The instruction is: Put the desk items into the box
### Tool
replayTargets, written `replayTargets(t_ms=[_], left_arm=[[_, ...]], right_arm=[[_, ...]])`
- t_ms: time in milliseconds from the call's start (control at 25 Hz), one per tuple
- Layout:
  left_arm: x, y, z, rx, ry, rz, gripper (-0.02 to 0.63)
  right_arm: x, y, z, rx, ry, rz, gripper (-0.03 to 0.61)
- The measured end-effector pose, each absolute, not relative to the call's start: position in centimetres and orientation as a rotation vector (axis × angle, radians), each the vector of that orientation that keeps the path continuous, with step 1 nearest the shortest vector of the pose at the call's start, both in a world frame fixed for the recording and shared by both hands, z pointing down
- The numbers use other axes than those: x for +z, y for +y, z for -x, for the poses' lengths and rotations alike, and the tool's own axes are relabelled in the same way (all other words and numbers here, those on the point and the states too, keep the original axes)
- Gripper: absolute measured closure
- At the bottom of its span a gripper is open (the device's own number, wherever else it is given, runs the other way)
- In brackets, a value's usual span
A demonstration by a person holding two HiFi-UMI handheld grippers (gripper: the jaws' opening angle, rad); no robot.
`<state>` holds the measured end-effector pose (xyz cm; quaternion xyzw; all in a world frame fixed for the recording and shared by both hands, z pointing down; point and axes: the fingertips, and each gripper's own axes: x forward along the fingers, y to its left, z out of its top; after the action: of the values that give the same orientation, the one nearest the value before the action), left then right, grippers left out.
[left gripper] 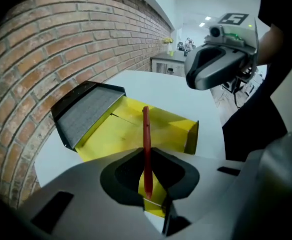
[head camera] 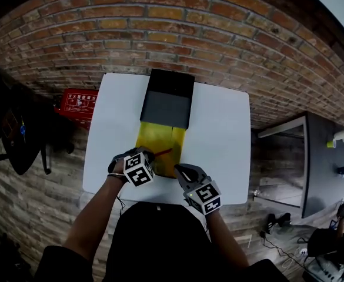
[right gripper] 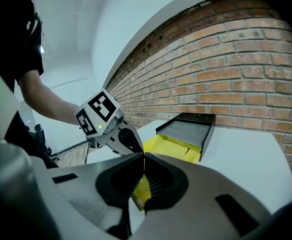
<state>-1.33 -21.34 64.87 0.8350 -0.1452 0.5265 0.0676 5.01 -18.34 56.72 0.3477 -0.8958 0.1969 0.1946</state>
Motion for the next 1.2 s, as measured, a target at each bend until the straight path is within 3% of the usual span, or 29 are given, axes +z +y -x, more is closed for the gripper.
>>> replayTargets(t_ms=[1200], left_arm=[[69.9, -25.1, -1.0, 1.655, -0.504, -2.357, 0.552]], right_arm=[[59.5, -21.1, -6.4, 0.641, -2.411, -1.023, 0.557]])
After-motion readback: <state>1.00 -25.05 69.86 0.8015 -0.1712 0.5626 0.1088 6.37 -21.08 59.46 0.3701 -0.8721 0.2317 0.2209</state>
